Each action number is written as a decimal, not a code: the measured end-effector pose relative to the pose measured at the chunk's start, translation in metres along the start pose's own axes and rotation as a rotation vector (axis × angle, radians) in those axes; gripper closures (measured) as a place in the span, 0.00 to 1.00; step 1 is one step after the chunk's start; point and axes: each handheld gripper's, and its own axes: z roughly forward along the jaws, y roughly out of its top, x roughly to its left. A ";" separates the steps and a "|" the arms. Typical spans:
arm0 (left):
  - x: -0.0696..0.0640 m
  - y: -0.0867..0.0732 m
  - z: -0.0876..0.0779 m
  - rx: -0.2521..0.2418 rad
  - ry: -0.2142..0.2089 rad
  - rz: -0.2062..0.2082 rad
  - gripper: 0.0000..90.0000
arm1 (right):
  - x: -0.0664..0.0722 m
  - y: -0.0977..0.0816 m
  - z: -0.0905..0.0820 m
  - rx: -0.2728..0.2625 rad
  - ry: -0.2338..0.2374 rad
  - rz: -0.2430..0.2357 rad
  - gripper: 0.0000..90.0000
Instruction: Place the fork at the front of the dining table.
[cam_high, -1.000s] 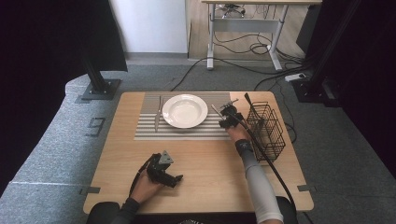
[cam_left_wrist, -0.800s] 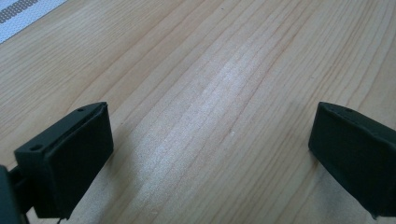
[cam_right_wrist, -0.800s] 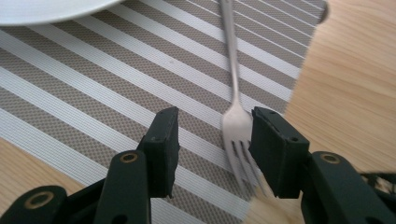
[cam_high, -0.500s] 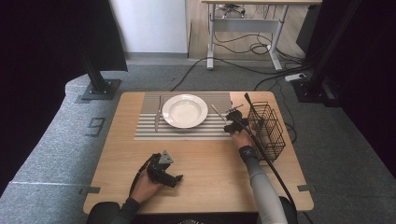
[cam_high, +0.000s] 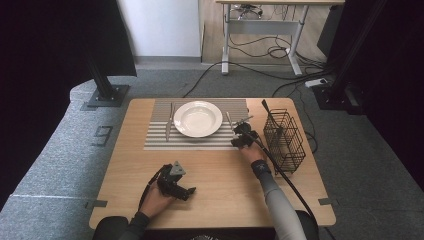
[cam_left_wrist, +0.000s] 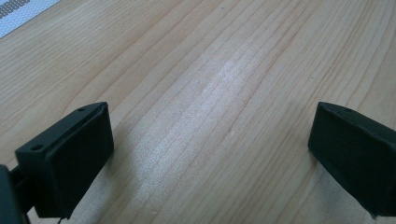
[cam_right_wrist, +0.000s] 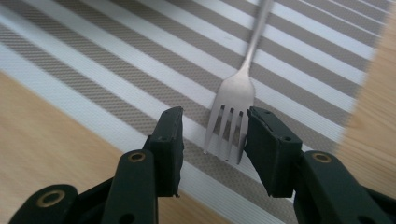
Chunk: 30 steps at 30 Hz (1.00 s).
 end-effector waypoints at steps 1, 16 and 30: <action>0.000 0.000 0.000 0.000 0.000 0.000 0.00 | 0.003 0.001 0.001 -0.007 0.026 -0.006 0.60; 0.000 0.000 0.000 0.001 -0.003 -0.007 0.00 | 0.006 -0.007 -0.020 -0.029 0.063 -0.068 0.77; 0.000 0.000 0.000 0.002 -0.004 -0.010 0.00 | 0.008 0.005 0.001 -0.040 0.049 -0.056 0.78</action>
